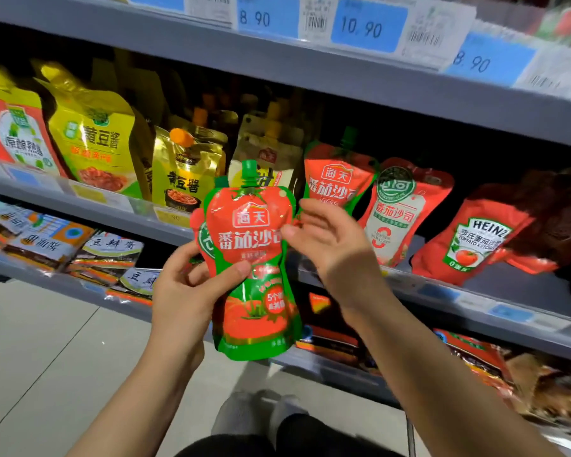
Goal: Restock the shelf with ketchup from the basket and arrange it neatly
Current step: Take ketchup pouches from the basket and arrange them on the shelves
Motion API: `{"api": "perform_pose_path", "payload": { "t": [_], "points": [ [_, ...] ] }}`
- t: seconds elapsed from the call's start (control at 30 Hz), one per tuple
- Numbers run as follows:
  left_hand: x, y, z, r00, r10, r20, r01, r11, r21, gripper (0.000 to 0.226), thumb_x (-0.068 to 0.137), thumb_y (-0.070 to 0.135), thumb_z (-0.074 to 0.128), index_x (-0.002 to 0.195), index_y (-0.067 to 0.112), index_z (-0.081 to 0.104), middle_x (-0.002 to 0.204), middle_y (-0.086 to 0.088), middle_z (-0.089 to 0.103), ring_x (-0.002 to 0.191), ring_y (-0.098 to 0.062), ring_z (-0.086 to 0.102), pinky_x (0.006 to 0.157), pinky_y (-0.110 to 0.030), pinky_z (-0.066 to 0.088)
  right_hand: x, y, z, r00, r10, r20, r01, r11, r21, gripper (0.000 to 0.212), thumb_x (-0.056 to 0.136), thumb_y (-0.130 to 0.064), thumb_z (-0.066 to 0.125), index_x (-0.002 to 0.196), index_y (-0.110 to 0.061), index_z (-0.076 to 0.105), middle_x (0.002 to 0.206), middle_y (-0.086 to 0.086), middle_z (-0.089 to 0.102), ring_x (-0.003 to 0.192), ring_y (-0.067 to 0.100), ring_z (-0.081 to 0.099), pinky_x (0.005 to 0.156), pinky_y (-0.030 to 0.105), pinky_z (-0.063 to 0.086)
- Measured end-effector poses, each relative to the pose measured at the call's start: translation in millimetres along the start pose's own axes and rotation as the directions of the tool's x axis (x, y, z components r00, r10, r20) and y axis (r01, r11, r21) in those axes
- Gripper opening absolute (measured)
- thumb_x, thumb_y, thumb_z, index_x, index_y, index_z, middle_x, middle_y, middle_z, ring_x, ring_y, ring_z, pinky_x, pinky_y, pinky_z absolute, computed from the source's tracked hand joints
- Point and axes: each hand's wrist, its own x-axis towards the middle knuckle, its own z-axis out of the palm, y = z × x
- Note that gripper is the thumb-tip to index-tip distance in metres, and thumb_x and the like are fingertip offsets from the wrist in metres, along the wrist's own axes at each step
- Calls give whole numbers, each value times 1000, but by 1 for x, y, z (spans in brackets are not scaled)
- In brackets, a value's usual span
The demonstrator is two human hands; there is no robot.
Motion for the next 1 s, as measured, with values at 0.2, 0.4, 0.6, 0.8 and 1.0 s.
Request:
{"api": "perform_pose_path", "payload": {
  "t": [0.2,0.4,0.6,0.8,1.0],
  "points": [
    [8,1,-7,998,15,-62,-17,999,-37,40,58,7,73,96,15,62,76,1,75,70,-11,70,58,-22,55,39,24,-25,953,-193,-232,-5,757,-653,57,75,-42,75,113,-8,49,82,-10,51,81,12,53,77,30,44],
    [7,-1,-7,999,-7,-52,5,999,-34,42,53,11,76,93,19,63,77,1,75,68,-12,71,55,-20,54,63,63,-20,885,-365,-288,20,650,-759,70,70,-54,72,106,-2,42,88,8,59,73,23,62,57,29,45],
    [10,-2,-6,998,-18,-52,17,1000,-21,39,59,6,72,94,19,63,79,0,75,71,-13,72,56,-21,55,63,73,-16,832,-493,-253,125,612,-781,61,72,-49,69,96,2,47,71,4,56,57,17,58,40,21,38],
    [10,-4,-5,997,-38,-66,37,999,-24,41,56,10,74,94,18,63,81,-1,76,73,-14,72,56,-21,54,75,63,-26,932,-176,-318,-127,663,-738,58,79,-33,74,111,-8,33,94,4,57,83,23,61,64,29,40],
    [11,-6,-6,996,-44,-75,42,999,-27,39,60,6,74,95,19,64,82,-3,76,73,-16,72,56,-23,55,114,58,-44,917,-44,-397,-299,583,-755,41,85,-35,69,100,-2,50,106,19,59,97,36,57,77,40,42]
  ]
}}
